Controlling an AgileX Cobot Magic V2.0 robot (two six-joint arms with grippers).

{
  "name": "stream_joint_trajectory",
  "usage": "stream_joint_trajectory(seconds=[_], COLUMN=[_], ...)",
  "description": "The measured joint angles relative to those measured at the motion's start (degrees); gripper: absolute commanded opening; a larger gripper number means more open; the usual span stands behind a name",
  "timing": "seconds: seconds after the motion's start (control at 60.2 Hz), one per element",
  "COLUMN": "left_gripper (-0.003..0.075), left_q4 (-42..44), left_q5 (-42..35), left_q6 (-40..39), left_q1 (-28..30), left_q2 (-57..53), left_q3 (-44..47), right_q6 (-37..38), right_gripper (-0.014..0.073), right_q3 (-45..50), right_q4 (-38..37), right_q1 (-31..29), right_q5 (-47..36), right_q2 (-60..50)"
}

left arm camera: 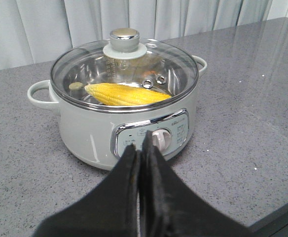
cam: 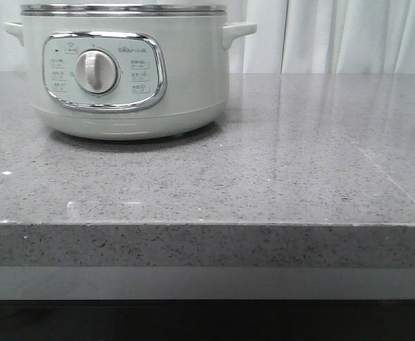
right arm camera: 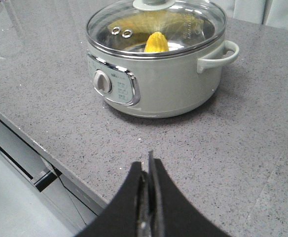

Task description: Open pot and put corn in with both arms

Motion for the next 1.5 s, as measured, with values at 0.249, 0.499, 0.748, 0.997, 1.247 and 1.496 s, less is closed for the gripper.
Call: stream_joint_trajectory(seconds=[0.249, 0.499, 0.748, 0.997, 1.247, 1.496], left_gripper=[-0.002, -0.002, -0.002, -0.002, -0.002, -0.002], left_q4=[0.0, -0.5, -0.7, -4.6, -6.2, -6.4], left_q5=[-0.1, -8.6, -18.5, -25.8, -29.4, -29.5], left_q6=[0.0, 0.0, 0.0, 0.0, 0.0, 0.0], left_q1=[0.0, 7.4, 16.3, 21.3, 23.7, 23.7], left_q2=[-0.2, -8.3, -20.3, -30.8, -31.7, -31.7], left_q3=[0.1, 9.5, 26.1, 41.1, 44.0, 44.0], right_q6=[0.0, 0.0, 0.0, 0.0, 0.0, 0.0], right_gripper=[-0.0067, -0.0067, -0.0067, -0.0067, -0.0067, -0.0067], right_q3=[0.0, 0.0, 0.0, 0.0, 0.0, 0.0], right_q4=[0.0, 0.0, 0.0, 0.0, 0.0, 0.0], right_q1=[0.0, 0.0, 0.0, 0.0, 0.0, 0.0], right_q5=[0.1, 0.1, 0.1, 0.1, 0.1, 0.1], right_q2=[0.0, 0.0, 0.0, 0.0, 0.0, -0.1])
